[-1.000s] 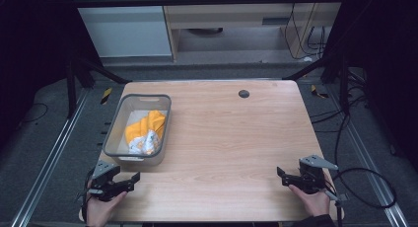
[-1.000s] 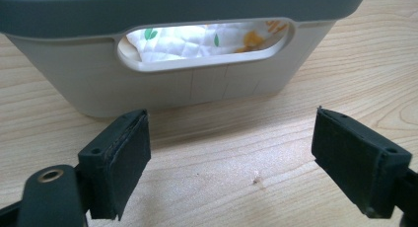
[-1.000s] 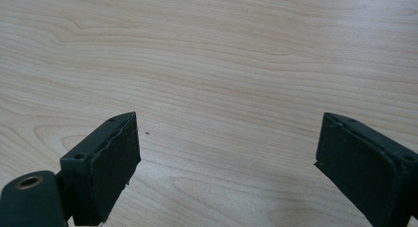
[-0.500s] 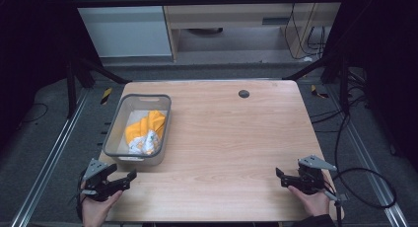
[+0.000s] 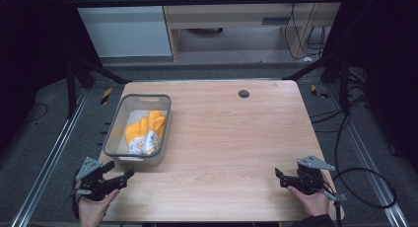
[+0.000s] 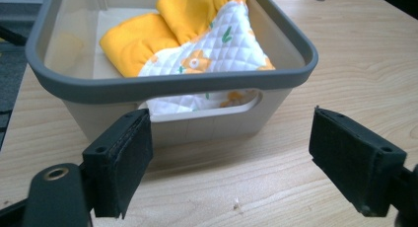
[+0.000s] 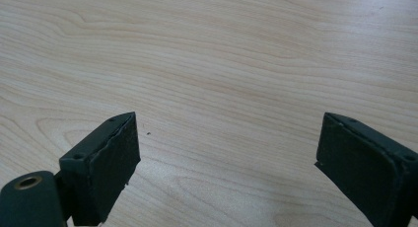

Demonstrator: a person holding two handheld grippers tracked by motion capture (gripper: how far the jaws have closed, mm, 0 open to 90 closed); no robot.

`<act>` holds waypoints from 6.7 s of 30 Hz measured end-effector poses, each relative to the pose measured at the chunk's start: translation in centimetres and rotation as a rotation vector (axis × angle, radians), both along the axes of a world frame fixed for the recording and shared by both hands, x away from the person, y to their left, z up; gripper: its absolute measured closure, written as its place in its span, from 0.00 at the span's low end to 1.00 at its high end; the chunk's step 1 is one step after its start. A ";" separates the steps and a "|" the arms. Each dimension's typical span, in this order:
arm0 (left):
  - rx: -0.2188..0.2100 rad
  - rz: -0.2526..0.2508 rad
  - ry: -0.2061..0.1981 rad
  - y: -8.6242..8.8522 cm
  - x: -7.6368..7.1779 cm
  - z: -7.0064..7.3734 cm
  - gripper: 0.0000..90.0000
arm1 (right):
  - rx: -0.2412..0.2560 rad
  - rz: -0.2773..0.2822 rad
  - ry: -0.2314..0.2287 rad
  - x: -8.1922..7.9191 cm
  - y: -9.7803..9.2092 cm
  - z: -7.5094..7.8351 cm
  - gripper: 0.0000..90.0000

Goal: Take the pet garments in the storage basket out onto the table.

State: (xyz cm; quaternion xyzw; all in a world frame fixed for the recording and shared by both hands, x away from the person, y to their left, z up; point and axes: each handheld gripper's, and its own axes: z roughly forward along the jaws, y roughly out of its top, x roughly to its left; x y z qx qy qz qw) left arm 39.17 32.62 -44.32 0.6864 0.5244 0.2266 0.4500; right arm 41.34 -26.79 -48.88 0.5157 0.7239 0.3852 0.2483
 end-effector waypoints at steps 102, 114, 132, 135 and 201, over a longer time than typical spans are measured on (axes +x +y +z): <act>0.116 -0.081 0.092 -4.7 12.0 6.6 0.23 | -0.009 0.003 0.016 0.3 0.3 -0.2 0.10; 0.162 -0.086 0.149 -5.5 13.0 6.3 0.30 | -0.008 0.010 0.029 0.4 0.4 -0.3 0.11; 0.235 -0.095 0.247 -6.6 14.0 5.2 0.42 | -0.016 0.015 0.032 0.5 0.4 -0.4 0.11; 0.235 -0.095 0.267 -6.7 14.0 4.9 0.44 | -0.017 0.016 0.032 0.5 0.4 -0.4 0.11; 0.295 -0.065 0.408 -5.4 14.2 5.0 0.91 | -0.029 0.029 0.053 0.5 0.7 -0.6 0.10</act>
